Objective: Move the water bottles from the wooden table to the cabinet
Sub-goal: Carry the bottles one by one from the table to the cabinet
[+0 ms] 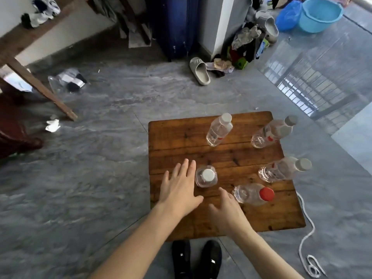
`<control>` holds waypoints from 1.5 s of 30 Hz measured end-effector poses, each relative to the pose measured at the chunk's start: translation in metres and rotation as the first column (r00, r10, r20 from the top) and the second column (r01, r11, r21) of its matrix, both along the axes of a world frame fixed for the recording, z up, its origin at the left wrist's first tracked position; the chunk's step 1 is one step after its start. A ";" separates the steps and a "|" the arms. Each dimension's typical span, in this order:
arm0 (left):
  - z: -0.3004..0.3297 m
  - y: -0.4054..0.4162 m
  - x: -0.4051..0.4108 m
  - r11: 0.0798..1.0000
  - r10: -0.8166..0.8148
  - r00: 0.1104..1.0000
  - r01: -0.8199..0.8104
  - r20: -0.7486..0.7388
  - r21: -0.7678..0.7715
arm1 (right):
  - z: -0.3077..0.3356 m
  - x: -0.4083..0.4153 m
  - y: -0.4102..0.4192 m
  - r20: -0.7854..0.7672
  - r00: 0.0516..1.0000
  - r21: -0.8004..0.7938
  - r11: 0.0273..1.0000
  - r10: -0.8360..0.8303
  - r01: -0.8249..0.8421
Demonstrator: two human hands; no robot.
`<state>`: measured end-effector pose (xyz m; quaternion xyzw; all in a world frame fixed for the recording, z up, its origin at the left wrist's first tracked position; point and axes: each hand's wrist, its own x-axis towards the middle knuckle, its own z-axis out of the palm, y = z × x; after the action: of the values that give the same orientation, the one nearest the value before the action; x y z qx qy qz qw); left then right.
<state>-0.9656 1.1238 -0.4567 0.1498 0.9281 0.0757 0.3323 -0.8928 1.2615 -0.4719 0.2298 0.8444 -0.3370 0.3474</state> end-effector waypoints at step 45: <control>0.387 0.014 -0.008 0.396 0.239 0.970 -0.062 -0.038 0.916 | 0.295 0.001 0.048 0.513 0.676 -0.812 -0.043 -0.530 0.582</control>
<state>-0.9741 1.1380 -0.0697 0.2268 0.7715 0.5837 0.1123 -0.8919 1.3095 -0.1772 0.2974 0.2817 -0.8742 0.2608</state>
